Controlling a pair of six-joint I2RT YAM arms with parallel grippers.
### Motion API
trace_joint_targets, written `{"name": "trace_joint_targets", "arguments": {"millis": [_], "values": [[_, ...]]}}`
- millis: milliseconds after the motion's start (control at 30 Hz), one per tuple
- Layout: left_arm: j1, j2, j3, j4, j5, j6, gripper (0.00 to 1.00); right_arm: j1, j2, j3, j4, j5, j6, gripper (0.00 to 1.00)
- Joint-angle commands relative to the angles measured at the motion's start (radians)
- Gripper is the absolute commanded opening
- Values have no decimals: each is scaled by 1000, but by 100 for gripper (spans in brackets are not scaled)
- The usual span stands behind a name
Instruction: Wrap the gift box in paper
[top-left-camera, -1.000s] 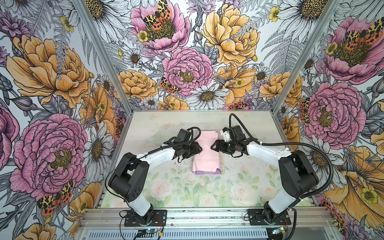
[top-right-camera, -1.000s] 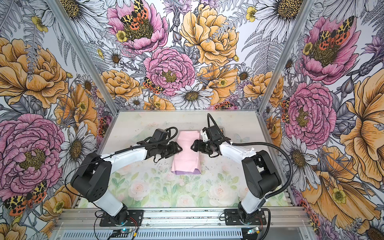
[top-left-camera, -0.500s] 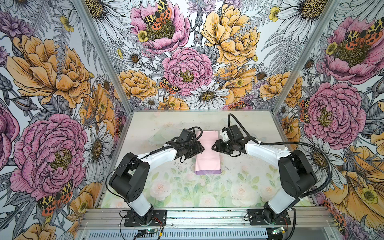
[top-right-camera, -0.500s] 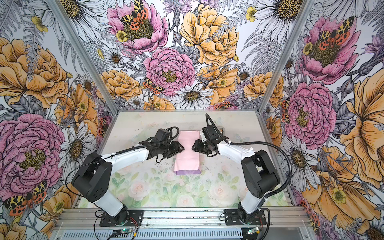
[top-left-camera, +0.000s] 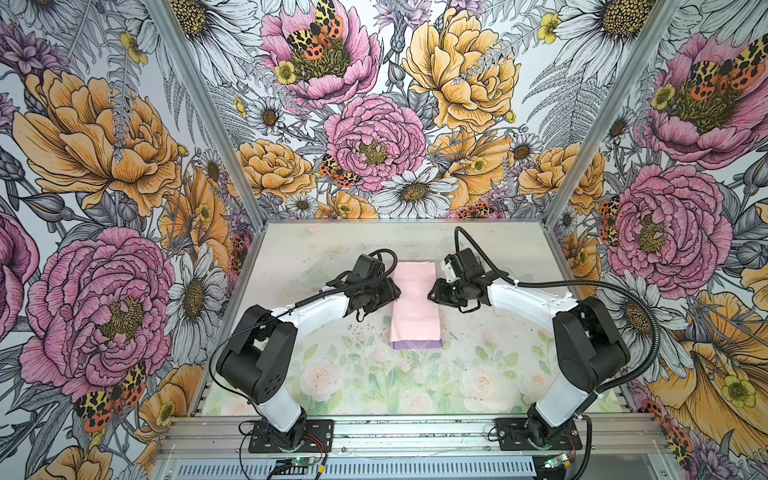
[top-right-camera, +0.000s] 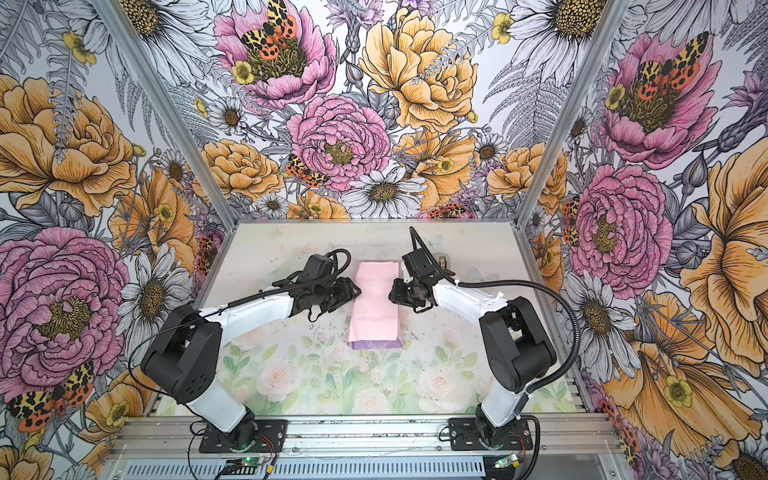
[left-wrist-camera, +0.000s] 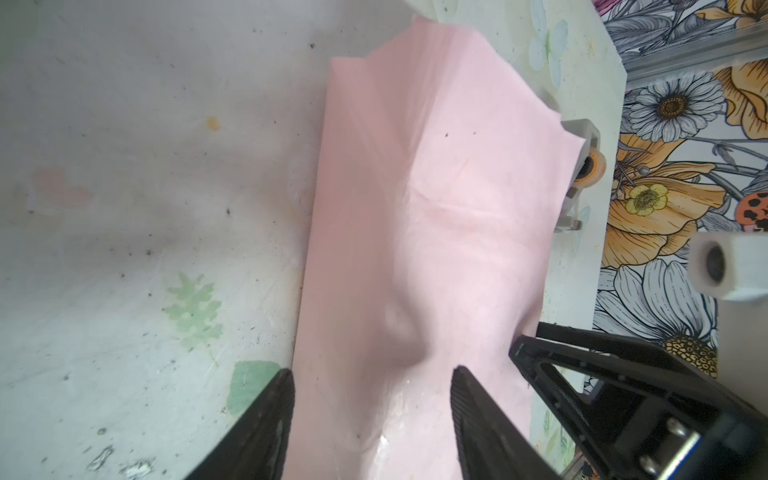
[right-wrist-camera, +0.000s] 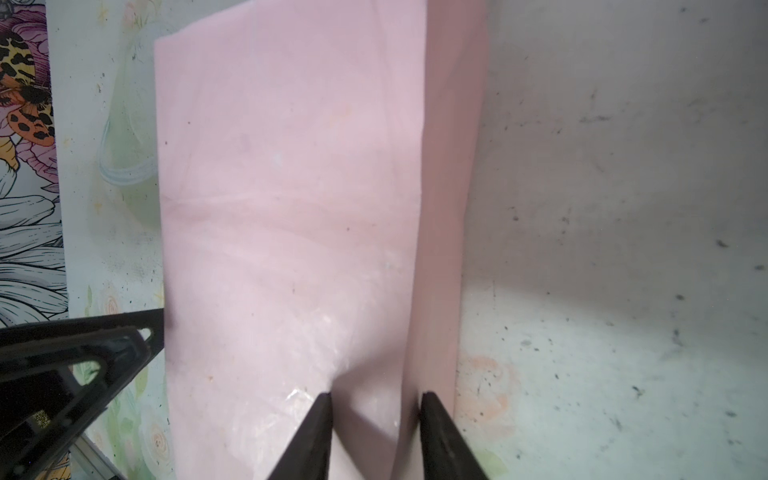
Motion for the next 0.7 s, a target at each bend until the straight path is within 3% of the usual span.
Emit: {"name": "trace_joint_targets", "arguments": {"millis": [0, 133, 267, 433, 667], "values": [[-3, 35, -4, 47, -17, 18, 56, 3, 2, 26, -25, 24, -12, 43], [-4, 52, -9, 54, -19, 21, 51, -29, -24, 44, -63, 3, -35, 58], [-7, 58, -14, 54, -18, 23, 49, -52, -42, 59, -92, -12, -57, 64], [-13, 58, -16, 55, -22, 21, 48, -49, 19, 92, -105, -46, -67, 63], [-19, 57, -15, 59, -27, 21, 46, -35, 92, 124, -102, -67, -80, 49]]}}
